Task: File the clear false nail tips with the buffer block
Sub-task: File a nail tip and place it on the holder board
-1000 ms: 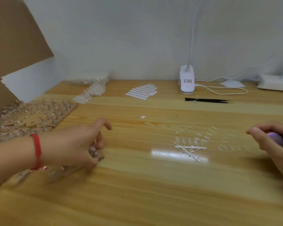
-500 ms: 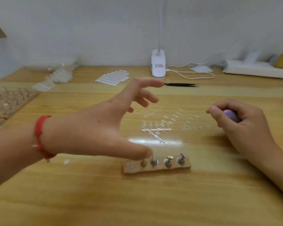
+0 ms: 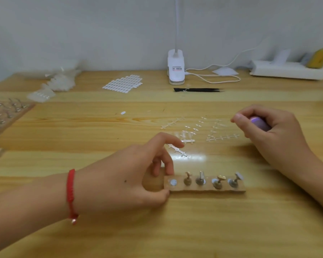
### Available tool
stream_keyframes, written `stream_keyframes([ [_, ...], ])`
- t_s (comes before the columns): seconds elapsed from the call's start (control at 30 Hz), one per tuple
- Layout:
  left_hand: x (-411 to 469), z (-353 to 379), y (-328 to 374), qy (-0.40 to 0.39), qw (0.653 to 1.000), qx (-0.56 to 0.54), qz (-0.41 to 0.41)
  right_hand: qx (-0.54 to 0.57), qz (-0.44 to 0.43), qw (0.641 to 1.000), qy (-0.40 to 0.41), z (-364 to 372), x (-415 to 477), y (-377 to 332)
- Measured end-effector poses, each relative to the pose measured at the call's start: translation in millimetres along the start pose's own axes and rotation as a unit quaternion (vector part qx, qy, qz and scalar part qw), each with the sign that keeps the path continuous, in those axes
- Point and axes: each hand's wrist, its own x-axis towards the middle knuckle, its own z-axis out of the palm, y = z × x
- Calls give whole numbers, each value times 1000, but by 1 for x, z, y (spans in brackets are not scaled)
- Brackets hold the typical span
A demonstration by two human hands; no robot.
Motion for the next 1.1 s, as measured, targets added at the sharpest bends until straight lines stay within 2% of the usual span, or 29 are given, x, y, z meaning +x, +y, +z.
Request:
stream_keyframes([
  [0.33,0,6,3,28,998,45,19,2,-2,1000,-17,1,3,2],
  [0.47,7,11,9,37,999,9,22,7,-3,1000,-24,1,2,1],
  [0.63,15,19,14,89,993,-63,46,7,-2,999,-31,1,3,1],
  [0.83,17,25,11,99,981,-167,14,6,2,999,-33,0,4,1],
  [0.9,15,22,9,76,989,-123,13,5,2,999,-36,0,4,1],
  [0.97,12,18,8,54,998,-20,16,3,0,999,-39,1,4,1],
  [1.1,5,18,15,108,978,178,14,2,-3,999,-36,1,4,1],
])
